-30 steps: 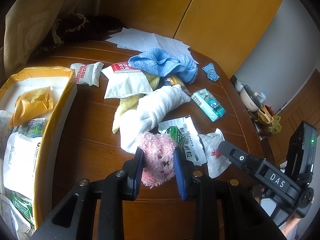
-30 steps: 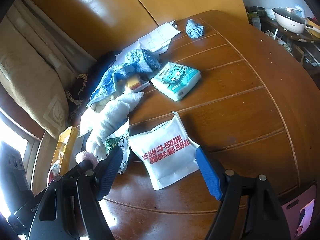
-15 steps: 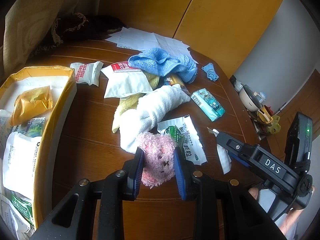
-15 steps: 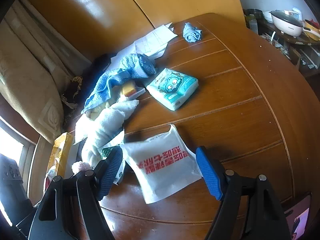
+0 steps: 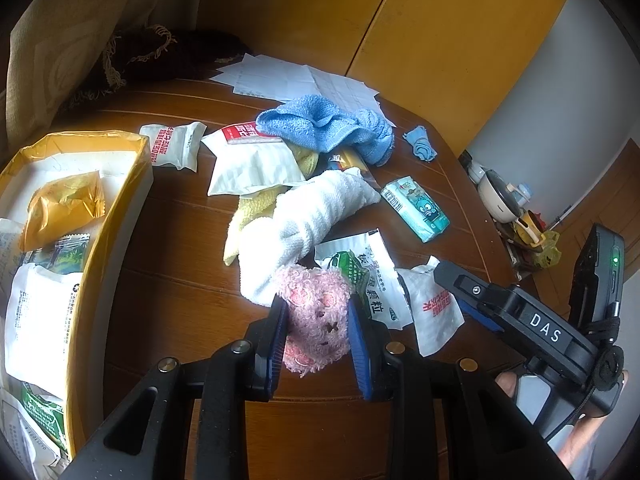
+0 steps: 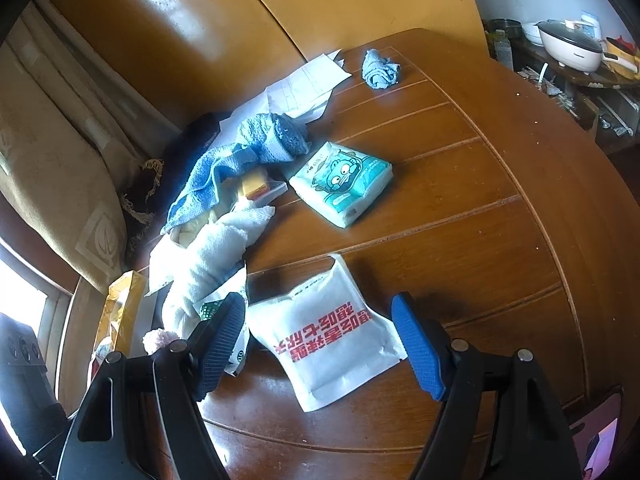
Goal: Organize soft objects
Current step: 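Hold the pink plush toy in the left gripper while the right aligns over the white bag, then grasp the white red-print bag with the right gripper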
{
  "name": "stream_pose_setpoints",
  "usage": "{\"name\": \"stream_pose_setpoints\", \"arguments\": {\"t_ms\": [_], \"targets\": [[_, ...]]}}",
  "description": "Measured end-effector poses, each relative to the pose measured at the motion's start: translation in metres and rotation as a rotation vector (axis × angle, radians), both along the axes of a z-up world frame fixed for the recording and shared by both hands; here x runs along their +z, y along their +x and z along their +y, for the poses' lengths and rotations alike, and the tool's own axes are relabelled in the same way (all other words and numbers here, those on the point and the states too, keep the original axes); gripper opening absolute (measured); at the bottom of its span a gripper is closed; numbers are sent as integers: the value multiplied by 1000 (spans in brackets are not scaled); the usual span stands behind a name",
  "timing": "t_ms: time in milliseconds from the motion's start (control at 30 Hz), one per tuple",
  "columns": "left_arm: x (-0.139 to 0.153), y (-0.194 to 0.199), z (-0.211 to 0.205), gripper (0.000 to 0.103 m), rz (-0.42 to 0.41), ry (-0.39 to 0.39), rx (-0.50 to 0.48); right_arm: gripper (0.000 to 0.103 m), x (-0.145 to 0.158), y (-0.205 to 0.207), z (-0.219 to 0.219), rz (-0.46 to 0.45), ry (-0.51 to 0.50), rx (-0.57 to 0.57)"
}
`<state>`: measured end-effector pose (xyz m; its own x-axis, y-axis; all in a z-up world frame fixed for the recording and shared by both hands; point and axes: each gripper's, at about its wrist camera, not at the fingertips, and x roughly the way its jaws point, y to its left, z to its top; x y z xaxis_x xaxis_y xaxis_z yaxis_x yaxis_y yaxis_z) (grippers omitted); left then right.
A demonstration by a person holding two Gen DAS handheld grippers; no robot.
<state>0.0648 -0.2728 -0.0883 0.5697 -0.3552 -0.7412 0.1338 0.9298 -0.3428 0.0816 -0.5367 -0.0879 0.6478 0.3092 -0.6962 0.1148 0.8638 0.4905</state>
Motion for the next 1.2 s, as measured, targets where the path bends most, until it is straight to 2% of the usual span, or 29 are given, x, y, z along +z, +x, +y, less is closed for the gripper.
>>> {"name": "stream_pose_setpoints", "arguments": {"t_ms": [333, 500, 833, 1167, 1200], "targets": [[-1, -1, 0, 29, 3, -3, 1, 76, -2, 2, -1, 3, -12, -12], [0, -1, 0, 29, 0, -4, 0, 76, -3, 2, 7, 0, -39, 20], [3, -3, 5, 29, -3, -13, -1, 76, -2, -8, 25, 18, -170, 63], [4, -4, 10, 29, -2, -22, 0, 76, -6, -5, 52, 43, -404, 89], [5, -4, 11, 29, -3, -24, 2, 72, -7, -5, 55, 44, -429, 84]]}}
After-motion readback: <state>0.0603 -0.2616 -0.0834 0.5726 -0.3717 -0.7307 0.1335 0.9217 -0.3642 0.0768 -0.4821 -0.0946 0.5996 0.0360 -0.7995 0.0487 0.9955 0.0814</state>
